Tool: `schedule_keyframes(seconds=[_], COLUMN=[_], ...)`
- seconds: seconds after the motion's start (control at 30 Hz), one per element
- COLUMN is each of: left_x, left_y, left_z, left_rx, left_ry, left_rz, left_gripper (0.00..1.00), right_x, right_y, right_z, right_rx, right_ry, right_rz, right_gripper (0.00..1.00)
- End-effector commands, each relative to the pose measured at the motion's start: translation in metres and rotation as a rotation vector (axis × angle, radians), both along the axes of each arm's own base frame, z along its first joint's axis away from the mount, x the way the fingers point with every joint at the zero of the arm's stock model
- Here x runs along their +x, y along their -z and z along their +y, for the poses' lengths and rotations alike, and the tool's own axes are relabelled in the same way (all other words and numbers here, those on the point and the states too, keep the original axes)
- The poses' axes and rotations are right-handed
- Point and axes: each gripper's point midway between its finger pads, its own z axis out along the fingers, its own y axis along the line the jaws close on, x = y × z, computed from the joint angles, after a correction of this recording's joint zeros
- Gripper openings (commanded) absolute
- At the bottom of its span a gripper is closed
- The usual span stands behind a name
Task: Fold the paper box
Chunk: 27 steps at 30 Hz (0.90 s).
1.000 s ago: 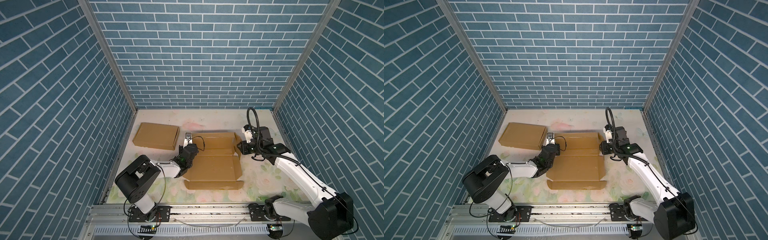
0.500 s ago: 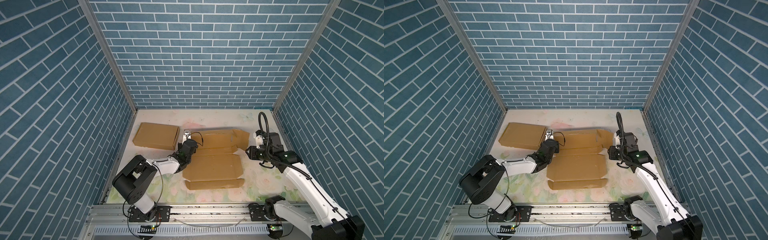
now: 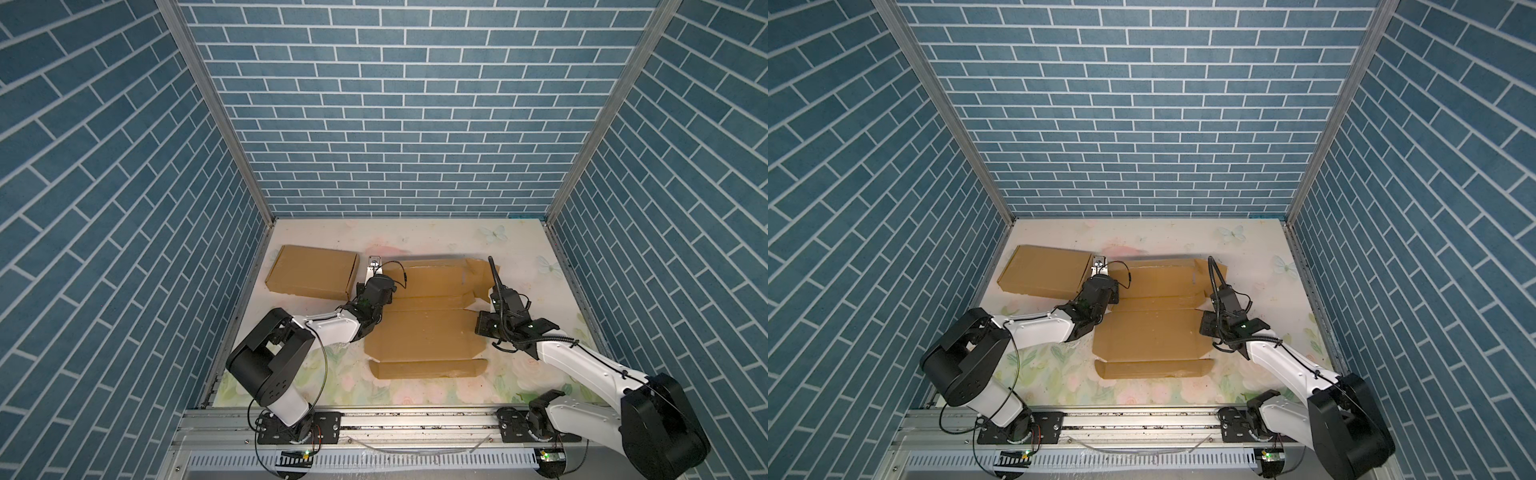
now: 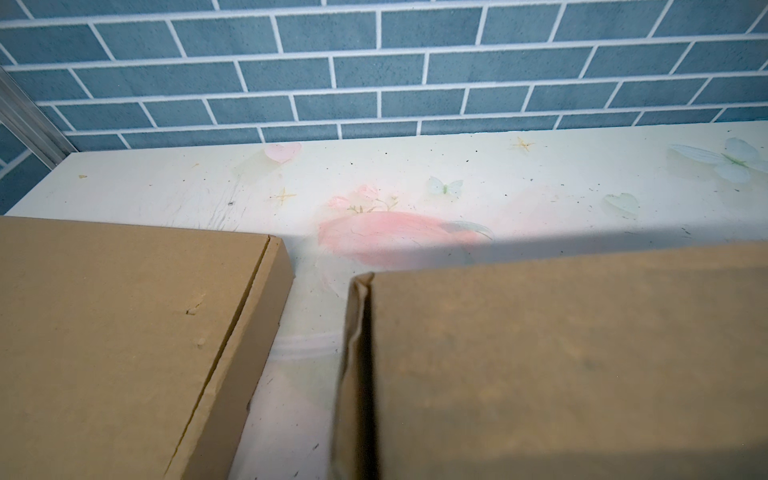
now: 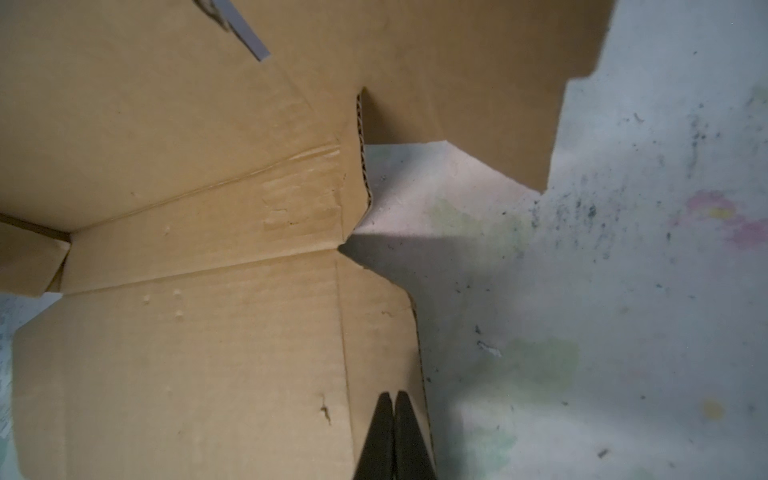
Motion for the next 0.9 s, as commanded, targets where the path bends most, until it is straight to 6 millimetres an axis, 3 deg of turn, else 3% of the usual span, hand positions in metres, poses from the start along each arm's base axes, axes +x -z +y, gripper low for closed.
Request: schedule_keyframes(seconds=[0.0,0.17,0.37,0.43,0.53,0.63,0.7,0.87], left_x=[-0.021,-0.017,-0.017,-0.018,-0.019,-0.018,-0.018,-0.017], left_y=[0.062,0.070,0.075,0.076,0.073,0.071,0.071,0.073], left_z=[0.015,0.021,0.013,0.014,0.016,0.018,0.019,0.018], left_rx=[0.091,0.002,-0.018,-0.013,0.012,0.030,0.037,0.047], left_ry=[0.018,-0.004,0.021,0.021,0.026,0.030,0.032,0.037], left_rz=[0.219,0.277,0.317,0.321,0.315,0.306,0.303,0.305], left_gripper=[0.00,0.00,0.00,0.00,0.00,0.00,0.00,0.00], right_x=[0.005,-0.024,-0.029,-0.024,-0.011,0.004,0.013,0.042], right_y=[0.020,0.058,0.060,0.047,0.003,-0.040,-0.061,-0.067], right_z=[-0.007,-0.013,-0.008,0.003,0.015,-0.005,-0.024,-0.048], right_rx=[-0.042,-0.100,-0.105,-0.052,0.050,0.097,0.029,-0.140], right_ry=[0.041,-0.001,-0.025,-0.064,-0.149,-0.147,-0.177,-0.263], right_rz=[-0.008,0.150,0.184,0.143,0.057,-0.022,-0.083,-0.138], right_gripper=[0.04,0.04,0.04,0.04,0.12,0.27,0.40,0.59])
